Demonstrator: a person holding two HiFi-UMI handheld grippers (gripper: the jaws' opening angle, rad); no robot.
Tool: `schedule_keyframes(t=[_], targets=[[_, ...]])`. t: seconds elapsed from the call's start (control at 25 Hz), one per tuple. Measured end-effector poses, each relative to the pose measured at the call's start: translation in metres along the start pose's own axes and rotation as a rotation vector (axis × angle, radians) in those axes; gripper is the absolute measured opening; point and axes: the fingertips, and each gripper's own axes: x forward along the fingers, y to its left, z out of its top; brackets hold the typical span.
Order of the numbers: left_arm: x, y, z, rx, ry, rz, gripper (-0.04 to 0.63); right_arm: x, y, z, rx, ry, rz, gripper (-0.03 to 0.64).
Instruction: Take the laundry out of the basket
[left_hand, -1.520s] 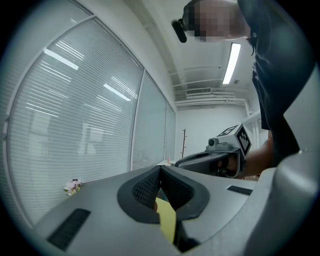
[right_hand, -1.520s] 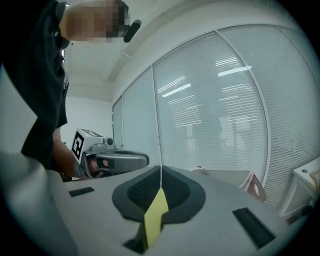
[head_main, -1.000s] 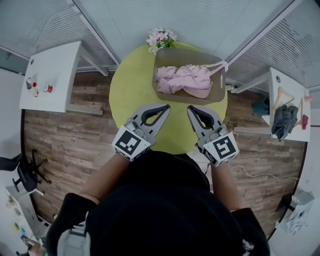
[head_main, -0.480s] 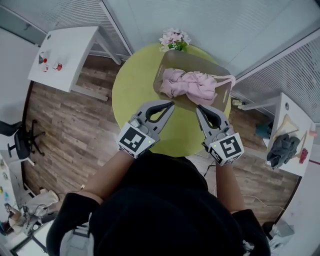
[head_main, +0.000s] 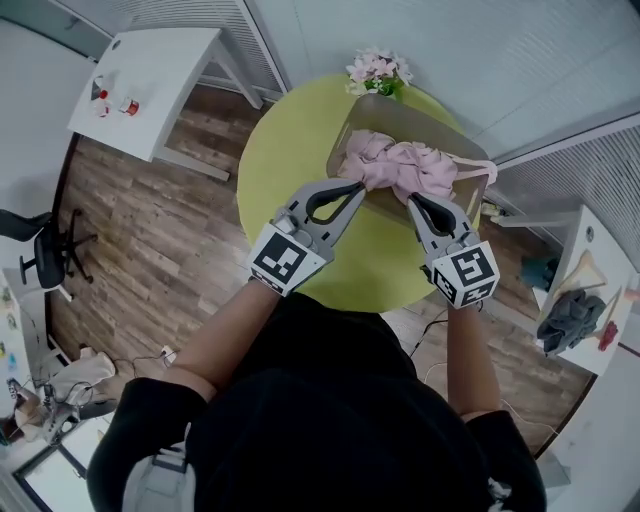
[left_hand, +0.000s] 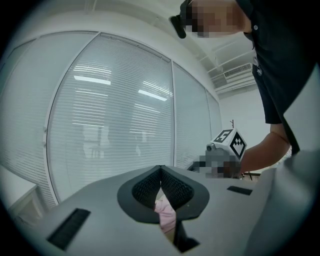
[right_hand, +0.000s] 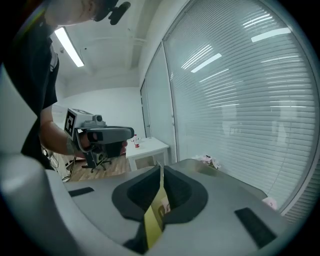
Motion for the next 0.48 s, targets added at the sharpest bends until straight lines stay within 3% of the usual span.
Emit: schedule_keyframes(t=[0.48], targets=[[0.056, 0.060, -0.018, -0.007, -0.030, -0.024, 0.009, 0.071, -0.047, -0.036, -0.060, 0.234, 0.018, 0.026]])
